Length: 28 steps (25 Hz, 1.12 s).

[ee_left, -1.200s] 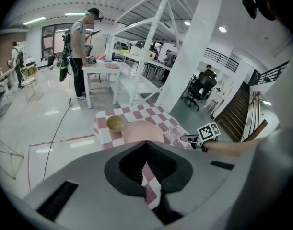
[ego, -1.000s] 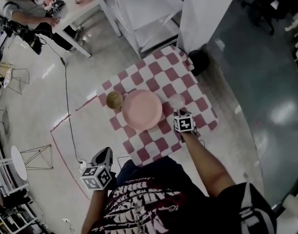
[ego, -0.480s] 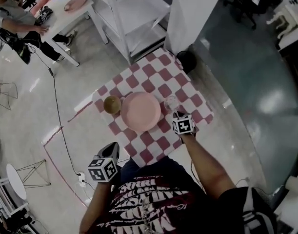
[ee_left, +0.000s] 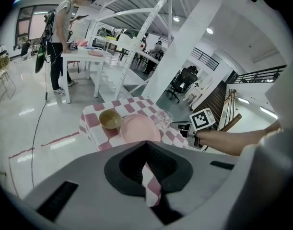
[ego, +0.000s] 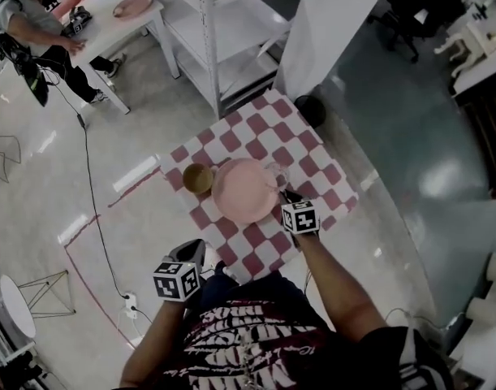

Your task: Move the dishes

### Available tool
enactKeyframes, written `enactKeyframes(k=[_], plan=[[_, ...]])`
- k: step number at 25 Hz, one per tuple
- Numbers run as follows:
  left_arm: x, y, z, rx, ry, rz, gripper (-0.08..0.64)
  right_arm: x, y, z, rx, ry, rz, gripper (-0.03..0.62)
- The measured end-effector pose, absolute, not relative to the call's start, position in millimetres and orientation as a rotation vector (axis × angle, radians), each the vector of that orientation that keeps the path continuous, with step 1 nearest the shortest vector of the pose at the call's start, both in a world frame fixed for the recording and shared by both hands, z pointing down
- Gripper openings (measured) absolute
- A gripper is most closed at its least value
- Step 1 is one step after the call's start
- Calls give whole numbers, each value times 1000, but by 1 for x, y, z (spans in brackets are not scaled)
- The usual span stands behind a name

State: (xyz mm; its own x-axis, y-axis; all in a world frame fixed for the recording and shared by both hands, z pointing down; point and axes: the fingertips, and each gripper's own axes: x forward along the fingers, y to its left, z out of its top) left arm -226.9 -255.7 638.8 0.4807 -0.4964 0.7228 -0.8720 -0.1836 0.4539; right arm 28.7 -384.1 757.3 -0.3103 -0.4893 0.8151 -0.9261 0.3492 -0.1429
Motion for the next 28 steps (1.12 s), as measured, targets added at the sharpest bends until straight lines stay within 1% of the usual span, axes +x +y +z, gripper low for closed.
enactKeyframes(k=[6, 11, 12, 13, 14, 18, 20, 21, 22, 25, 28], plan=[[-270, -224, 651, 1755, -1212, 534, 26, -6, -392, 804, 1176, -1908, 822, 72], [-298, -205, 653, 1698, -1281, 508, 27, -1, -389, 832, 1223, -1808, 823, 77], [-299, -205, 653, 1700, -1282, 503, 27, -1, -388, 828, 1235, -1811, 832, 111], [-299, -206, 652, 1705, -1279, 498, 26, -2, -386, 822, 1243, -1827, 836, 161], [-298, -207, 651, 1715, -1272, 494, 26, -4, -383, 813, 1247, -1845, 832, 186], [-281, -226, 641, 1799, -1220, 488, 27, -7, -361, 770, 1260, -1895, 786, 186], [-266, -237, 638, 1856, -1175, 485, 28, -14, -343, 745, 1250, -1965, 797, 170], [-258, -243, 638, 1884, -1148, 483, 26, -18, -332, 731, 1245, -2005, 803, 101], [-249, -248, 638, 1910, -1118, 481, 26, -23, -321, 716, 1240, -2050, 810, 54], [-224, -256, 639, 1972, -1027, 496, 26, -37, -287, 670, 1229, -2208, 856, 43], [-208, -259, 642, 2006, -976, 543, 26, -38, -259, 644, 1269, -2254, 871, 41]])
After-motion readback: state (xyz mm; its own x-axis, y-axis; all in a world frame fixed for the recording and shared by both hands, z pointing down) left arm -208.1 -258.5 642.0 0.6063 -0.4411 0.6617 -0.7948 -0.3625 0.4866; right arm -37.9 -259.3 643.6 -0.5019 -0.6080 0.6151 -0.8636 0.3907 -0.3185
